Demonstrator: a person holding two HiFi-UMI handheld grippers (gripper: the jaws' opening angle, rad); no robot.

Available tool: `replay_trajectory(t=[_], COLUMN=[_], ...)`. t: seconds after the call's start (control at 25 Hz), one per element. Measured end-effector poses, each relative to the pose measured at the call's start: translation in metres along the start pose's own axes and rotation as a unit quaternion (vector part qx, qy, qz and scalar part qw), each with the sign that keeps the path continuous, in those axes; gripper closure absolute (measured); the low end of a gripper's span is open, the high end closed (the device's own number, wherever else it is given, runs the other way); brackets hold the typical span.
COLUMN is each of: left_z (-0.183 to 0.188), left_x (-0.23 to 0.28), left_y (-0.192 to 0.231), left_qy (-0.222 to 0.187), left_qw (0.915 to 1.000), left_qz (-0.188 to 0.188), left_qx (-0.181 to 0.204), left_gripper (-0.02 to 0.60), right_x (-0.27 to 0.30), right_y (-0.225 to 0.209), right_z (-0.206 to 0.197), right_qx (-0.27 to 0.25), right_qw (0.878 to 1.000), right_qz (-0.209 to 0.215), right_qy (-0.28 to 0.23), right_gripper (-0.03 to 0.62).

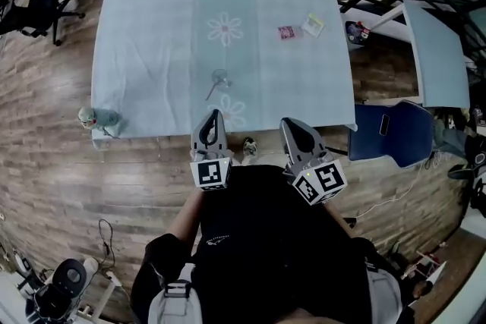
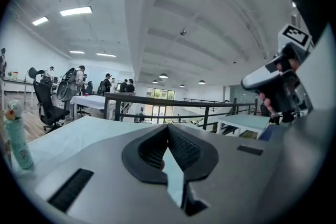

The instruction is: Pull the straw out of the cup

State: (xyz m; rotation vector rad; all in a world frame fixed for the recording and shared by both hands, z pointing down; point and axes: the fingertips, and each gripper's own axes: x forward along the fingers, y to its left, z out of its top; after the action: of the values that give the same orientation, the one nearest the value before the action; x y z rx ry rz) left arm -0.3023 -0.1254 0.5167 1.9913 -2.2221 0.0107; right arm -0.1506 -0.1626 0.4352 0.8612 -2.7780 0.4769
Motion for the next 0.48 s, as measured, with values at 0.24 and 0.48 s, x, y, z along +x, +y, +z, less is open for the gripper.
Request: replay_trajectory(t=[0.24,0.48], left_z=[-0.038,-0.071], left_x=[0.025,0.042], left_y=[0.003,0.004], left_qy=[0.043,0.068], left_qw=[0.9956,0.9890], left_qz=[-0.082,-0.129], left_qx=[0.015,0.024], left_gripper=[0.571,0.501], right_x=[0.013,0.019], right_y=[0.017,0.041], right_z=[-0.005,-0.016], right_qx=[0.005,0.020], right_qw=[0.998,0.995], right_qz=[-0.054,-0.096], right_qy=[0.012,0.019], right_gripper=[0.587,0.588])
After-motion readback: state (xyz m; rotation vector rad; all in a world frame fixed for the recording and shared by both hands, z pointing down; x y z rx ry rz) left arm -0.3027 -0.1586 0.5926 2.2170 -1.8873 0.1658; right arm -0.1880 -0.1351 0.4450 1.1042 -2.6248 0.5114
